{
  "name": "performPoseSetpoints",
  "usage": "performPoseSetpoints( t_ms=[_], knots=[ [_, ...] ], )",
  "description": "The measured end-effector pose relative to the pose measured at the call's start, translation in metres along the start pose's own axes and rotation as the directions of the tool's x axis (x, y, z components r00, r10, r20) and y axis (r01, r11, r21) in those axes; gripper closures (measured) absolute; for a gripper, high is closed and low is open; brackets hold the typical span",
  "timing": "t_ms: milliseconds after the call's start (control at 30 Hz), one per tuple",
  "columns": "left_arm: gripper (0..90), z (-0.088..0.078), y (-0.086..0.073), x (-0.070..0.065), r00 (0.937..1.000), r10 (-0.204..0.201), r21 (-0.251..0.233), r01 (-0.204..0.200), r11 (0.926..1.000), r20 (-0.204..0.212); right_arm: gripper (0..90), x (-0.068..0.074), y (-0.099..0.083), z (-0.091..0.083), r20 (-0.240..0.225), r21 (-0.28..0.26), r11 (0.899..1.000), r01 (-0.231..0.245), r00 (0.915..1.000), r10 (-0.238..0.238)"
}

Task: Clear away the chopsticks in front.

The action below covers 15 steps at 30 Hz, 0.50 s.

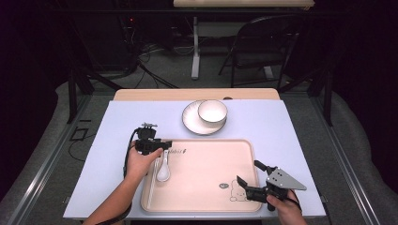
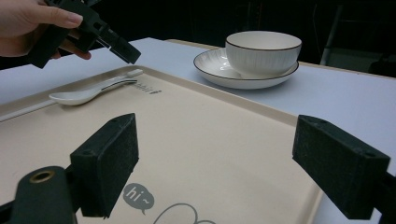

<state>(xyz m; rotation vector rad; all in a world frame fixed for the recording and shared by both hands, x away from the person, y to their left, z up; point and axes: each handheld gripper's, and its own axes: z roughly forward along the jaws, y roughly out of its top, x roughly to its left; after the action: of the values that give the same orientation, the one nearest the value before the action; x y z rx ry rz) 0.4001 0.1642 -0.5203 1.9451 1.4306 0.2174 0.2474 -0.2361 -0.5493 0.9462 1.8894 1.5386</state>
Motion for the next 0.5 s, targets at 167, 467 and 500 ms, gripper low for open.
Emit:
performPoseSetpoints(
  t_ms=[167, 467, 500],
  knots=[
    [43.2, -0.005, 0.004, -0.004, 0.9997, 0.024, -0.019, -0.025, 0.9995, -0.008, 13.6, 0.000, 0.000, 0.000, 0.000, 0.000, 1.000, 0.001, 1.0000, -0.001],
    [40.0, -0.008, 0.016, -0.008, 0.9989, 0.043, -0.064, -0.044, 0.9970, -0.021, 13.6, 0.000, 0.000, 0.000, -0.001, -0.001, 1.000, 0.002, 1.0000, -0.002],
    [39.2, -0.009, 0.017, -0.009, 0.9984, 0.049, -0.067, -0.051, 0.9965, -0.026, 13.6, 0.000, 0.000, 0.000, -0.002, -0.001, 1.000, 0.002, 1.0000, -0.002]
  ],
)
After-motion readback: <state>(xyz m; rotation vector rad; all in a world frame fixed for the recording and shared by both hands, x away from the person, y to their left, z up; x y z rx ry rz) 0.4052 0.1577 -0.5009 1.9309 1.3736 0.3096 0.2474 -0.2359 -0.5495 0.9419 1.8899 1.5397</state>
